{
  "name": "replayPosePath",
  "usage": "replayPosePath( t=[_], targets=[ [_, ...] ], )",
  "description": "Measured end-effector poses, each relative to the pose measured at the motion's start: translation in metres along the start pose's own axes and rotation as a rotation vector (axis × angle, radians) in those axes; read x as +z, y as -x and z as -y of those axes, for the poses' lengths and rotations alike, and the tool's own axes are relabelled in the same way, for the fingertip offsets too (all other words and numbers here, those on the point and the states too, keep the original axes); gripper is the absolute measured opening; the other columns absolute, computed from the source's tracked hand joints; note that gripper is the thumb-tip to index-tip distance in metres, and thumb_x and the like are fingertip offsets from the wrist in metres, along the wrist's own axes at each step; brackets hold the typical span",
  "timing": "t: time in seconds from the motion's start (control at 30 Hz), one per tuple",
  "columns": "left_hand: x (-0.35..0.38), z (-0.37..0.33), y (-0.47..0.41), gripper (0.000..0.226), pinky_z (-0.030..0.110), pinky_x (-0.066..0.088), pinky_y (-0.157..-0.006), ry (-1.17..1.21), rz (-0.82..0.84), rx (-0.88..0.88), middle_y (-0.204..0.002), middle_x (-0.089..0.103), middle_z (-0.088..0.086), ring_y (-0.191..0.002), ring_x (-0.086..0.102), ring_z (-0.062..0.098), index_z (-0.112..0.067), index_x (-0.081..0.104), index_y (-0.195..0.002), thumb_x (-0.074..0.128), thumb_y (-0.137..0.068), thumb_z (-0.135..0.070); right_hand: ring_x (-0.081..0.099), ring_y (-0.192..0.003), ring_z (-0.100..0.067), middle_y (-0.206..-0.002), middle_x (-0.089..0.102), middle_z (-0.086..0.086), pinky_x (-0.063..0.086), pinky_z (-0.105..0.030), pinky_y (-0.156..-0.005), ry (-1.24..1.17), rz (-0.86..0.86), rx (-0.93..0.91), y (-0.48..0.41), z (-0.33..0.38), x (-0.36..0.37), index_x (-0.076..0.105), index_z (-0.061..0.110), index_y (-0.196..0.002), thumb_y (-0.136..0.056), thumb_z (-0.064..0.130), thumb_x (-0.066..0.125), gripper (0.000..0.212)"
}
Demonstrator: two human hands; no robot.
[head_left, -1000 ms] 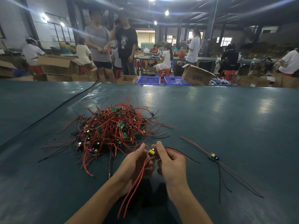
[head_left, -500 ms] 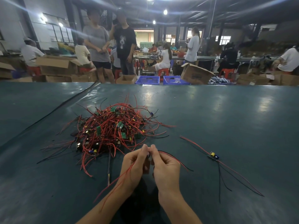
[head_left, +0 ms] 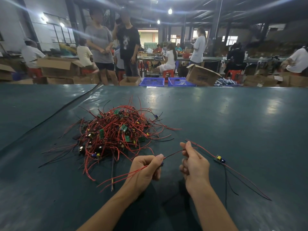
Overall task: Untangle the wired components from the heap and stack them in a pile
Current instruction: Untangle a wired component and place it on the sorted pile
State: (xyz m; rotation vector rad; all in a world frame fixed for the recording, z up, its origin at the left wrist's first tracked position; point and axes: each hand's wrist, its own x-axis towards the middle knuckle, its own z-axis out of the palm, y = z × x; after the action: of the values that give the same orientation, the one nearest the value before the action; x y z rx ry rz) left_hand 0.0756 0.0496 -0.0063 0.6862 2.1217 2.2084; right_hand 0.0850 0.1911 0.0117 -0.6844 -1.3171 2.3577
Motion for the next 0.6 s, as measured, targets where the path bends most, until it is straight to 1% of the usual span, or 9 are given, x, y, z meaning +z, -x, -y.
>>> replayPosePath(
  t=[0.07, 0.1, 0.17, 0.23, 0.27, 0.33, 0.43, 0.5, 0.6],
  targets=[
    [0.0, -0.001, 0.0, 0.051, 0.022, 0.043, -0.054, 0.005, -0.01, -0.004, -0.047, 0.054, 0.007, -0.045, 0.05, 0.015, -0.013, 0.056, -0.045, 0.058, -0.082, -0.049, 0.031, -0.036, -0.004, -0.053, 0.054, 0.012, 0.028, -0.018, -0.034, 0.046, 0.051, -0.035, 0.006, -0.003, 0.003, 0.078, 0.018, -0.07, -0.09, 0.034, 0.067, 0.028],
    [-0.001, 0.0, -0.001, 0.052, 0.021, 0.043, -0.053, 0.005, -0.023, -0.01, -0.048, 0.055, 0.006, -0.046, 0.05, 0.015, -0.013, 0.057, -0.046, 0.06, -0.084, -0.048, 0.033, -0.037, -0.004, -0.051, 0.053, 0.012, 0.029, -0.018, -0.035, 0.106, 0.093, -0.056, 0.011, -0.006, 0.007, 0.078, 0.02, -0.068, -0.089, 0.037, 0.068, 0.029],
    [-0.003, 0.0, -0.002, 0.051, 0.02, 0.043, -0.051, 0.027, -0.054, -0.023, -0.049, 0.055, 0.003, -0.046, 0.049, 0.012, -0.016, 0.057, -0.047, 0.062, -0.09, -0.043, 0.043, -0.042, -0.006, -0.049, 0.054, 0.01, 0.036, -0.019, -0.04, 0.272, 0.21, -0.11, 0.024, -0.014, 0.015, 0.078, 0.024, -0.066, -0.086, 0.039, 0.07, 0.027],
    [-0.005, -0.001, -0.001, 0.045, 0.018, 0.041, -0.048, 0.037, -0.057, -0.028, -0.049, 0.053, -0.002, -0.045, 0.048, 0.01, -0.019, 0.059, -0.048, 0.059, -0.087, -0.04, 0.056, -0.047, -0.006, -0.053, 0.063, 0.004, 0.044, -0.018, -0.047, 0.352, 0.303, -0.15, 0.035, -0.023, 0.021, 0.077, 0.023, -0.064, -0.089, 0.038, 0.068, 0.03],
    [-0.006, 0.0, -0.001, 0.042, 0.017, 0.04, -0.048, 0.031, -0.047, -0.03, -0.049, 0.053, -0.004, -0.045, 0.047, 0.008, -0.019, 0.059, -0.048, 0.058, -0.085, -0.04, 0.057, -0.048, -0.003, -0.053, 0.065, 0.004, 0.044, -0.015, -0.047, 0.363, 0.315, -0.165, 0.037, -0.025, 0.023, 0.076, 0.021, -0.062, -0.09, 0.036, 0.066, 0.034],
    [-0.008, -0.002, -0.001, 0.042, 0.016, 0.04, -0.048, 0.017, -0.019, -0.044, -0.048, 0.052, -0.006, -0.044, 0.048, 0.006, -0.02, 0.06, -0.048, 0.058, -0.084, -0.041, 0.054, -0.045, 0.0, -0.05, 0.063, 0.007, 0.041, -0.013, -0.045, 0.378, 0.289, -0.185, 0.037, -0.024, 0.022, 0.074, 0.019, -0.058, -0.093, 0.033, 0.063, 0.039],
    [-0.01, -0.003, -0.003, 0.051, 0.015, 0.043, -0.052, -0.029, 0.054, -0.056, -0.047, 0.056, -0.001, -0.044, 0.051, 0.008, -0.02, 0.059, -0.044, 0.063, -0.089, -0.042, 0.047, -0.043, 0.0, -0.048, 0.058, 0.011, 0.038, -0.017, -0.046, 0.347, 0.205, -0.138, 0.028, -0.016, 0.018, 0.076, 0.021, -0.065, -0.093, 0.031, 0.063, 0.032],
    [-0.01, -0.005, -0.004, 0.048, 0.016, 0.044, -0.056, -0.045, 0.081, -0.07, -0.047, 0.058, 0.004, -0.045, 0.053, 0.012, -0.018, 0.059, -0.044, 0.061, -0.081, -0.048, 0.036, -0.037, -0.003, -0.048, 0.049, 0.012, 0.032, -0.019, -0.04, 0.249, 0.146, -0.083, 0.019, -0.01, 0.013, 0.077, 0.018, -0.067, -0.093, 0.03, 0.064, 0.031],
    [-0.011, -0.004, -0.004, 0.047, 0.017, 0.044, -0.058, -0.035, 0.098, -0.086, -0.047, 0.057, 0.005, -0.044, 0.054, 0.014, -0.017, 0.058, -0.044, 0.06, -0.076, -0.052, 0.031, -0.034, -0.003, -0.049, 0.044, 0.009, 0.028, -0.017, -0.033, 0.136, 0.077, -0.047, 0.007, -0.002, 0.005, 0.078, 0.015, -0.069, -0.093, 0.03, 0.065, 0.031]
  ],
)
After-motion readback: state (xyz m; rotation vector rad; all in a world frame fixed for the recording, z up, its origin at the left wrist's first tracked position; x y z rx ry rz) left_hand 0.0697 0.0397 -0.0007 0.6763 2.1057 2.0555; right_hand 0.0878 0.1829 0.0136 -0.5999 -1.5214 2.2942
